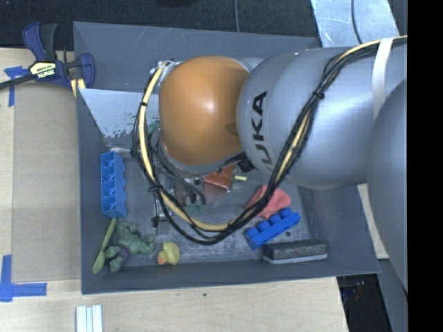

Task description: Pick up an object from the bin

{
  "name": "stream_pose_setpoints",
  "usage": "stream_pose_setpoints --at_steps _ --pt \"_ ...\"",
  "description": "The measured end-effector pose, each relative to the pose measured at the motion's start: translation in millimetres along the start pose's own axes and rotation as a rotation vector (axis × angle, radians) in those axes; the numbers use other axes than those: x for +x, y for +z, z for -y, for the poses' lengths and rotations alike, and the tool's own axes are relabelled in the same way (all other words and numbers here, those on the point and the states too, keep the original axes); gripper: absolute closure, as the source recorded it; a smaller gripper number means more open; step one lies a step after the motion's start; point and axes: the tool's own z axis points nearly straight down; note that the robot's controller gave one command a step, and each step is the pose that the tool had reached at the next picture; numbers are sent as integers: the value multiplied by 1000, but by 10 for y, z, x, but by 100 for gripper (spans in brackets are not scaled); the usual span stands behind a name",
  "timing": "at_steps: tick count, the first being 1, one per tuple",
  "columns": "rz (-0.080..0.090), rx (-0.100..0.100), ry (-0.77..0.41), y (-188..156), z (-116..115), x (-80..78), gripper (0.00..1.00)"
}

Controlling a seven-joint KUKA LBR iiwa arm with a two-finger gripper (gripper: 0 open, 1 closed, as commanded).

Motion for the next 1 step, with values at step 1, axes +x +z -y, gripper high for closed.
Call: stream_pose_setpoints --at_steps 1 --pt "1 -1 99 -154 22 -243 0"
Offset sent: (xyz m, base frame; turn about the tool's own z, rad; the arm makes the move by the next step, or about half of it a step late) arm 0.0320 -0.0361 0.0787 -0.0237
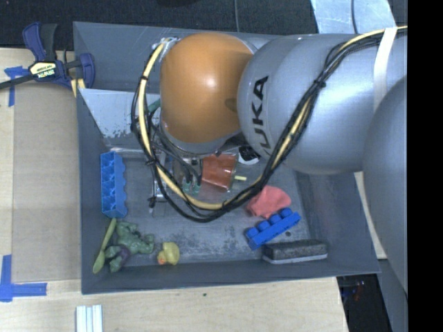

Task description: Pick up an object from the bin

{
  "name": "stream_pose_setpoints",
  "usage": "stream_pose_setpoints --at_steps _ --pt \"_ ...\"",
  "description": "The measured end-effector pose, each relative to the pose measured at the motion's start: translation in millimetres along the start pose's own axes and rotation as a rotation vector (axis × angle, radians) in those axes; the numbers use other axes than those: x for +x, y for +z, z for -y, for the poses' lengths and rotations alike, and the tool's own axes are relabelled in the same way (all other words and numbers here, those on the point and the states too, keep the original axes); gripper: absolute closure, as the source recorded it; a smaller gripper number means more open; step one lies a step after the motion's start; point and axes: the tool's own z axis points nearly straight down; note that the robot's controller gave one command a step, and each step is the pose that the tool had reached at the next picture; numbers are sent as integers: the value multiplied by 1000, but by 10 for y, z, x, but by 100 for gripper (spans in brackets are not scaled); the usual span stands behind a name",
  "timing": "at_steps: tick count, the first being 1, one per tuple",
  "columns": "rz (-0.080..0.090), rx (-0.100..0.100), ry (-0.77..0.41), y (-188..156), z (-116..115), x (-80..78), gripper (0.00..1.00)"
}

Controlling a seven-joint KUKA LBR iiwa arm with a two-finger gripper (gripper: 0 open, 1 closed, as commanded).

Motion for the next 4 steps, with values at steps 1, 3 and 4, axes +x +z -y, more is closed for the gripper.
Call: stream_pose_setpoints --at_steps 1,3,4 --pt "-4 1 -81 -377 225 -52 0" --pt "-1 1 -19 -335 367 -80 0" --pt "8 -2 -12 -869 381 -106 0"
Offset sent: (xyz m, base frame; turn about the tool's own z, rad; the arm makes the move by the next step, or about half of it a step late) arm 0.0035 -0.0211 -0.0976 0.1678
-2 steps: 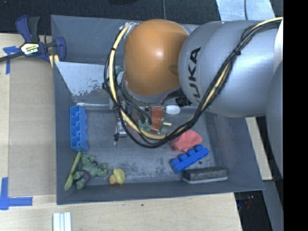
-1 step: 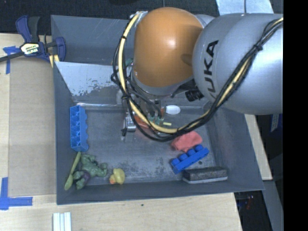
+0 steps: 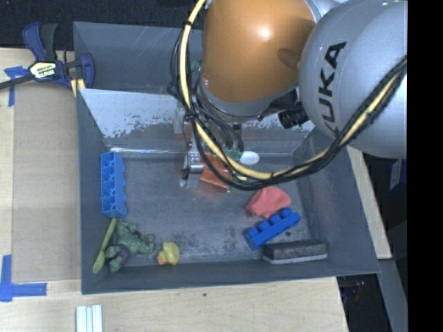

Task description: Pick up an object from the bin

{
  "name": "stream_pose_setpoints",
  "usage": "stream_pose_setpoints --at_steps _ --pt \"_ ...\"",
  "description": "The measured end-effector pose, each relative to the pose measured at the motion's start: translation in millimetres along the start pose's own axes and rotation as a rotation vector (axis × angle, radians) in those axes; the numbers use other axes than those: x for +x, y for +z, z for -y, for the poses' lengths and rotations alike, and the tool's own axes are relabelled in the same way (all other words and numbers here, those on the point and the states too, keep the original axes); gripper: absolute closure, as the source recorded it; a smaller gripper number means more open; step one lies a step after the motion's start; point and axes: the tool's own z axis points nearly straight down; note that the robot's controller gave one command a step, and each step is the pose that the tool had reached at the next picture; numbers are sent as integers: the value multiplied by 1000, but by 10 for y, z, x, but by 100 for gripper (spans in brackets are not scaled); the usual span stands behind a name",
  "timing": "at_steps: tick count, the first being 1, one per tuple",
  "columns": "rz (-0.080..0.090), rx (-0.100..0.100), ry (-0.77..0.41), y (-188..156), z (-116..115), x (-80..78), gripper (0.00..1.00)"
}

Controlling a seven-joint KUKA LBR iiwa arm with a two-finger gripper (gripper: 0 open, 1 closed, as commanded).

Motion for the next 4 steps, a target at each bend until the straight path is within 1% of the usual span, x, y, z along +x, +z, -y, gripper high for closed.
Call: stream_pose_setpoints --at_steps 1,2,3,4 --pt "1 0 -104 -325 170 -36 0" --pt "9 -2 -199 -142 139 -488 0" --pt "8 0 -312 -59 246 -553 0" --pt "13 -2 -325 87 120 -642 0"
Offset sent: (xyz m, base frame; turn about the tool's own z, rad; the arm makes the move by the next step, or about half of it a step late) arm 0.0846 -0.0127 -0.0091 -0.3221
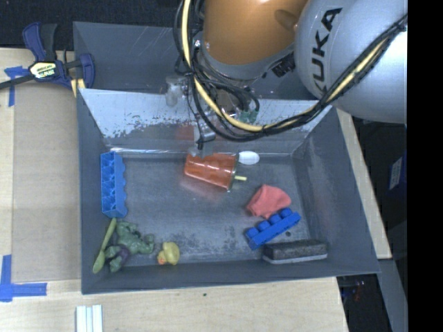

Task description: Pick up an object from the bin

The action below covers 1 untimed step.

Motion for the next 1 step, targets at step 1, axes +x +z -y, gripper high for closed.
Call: stream_pose_setpoints --at_steps 1 --pt "0 1 -84 215 44 472 0"
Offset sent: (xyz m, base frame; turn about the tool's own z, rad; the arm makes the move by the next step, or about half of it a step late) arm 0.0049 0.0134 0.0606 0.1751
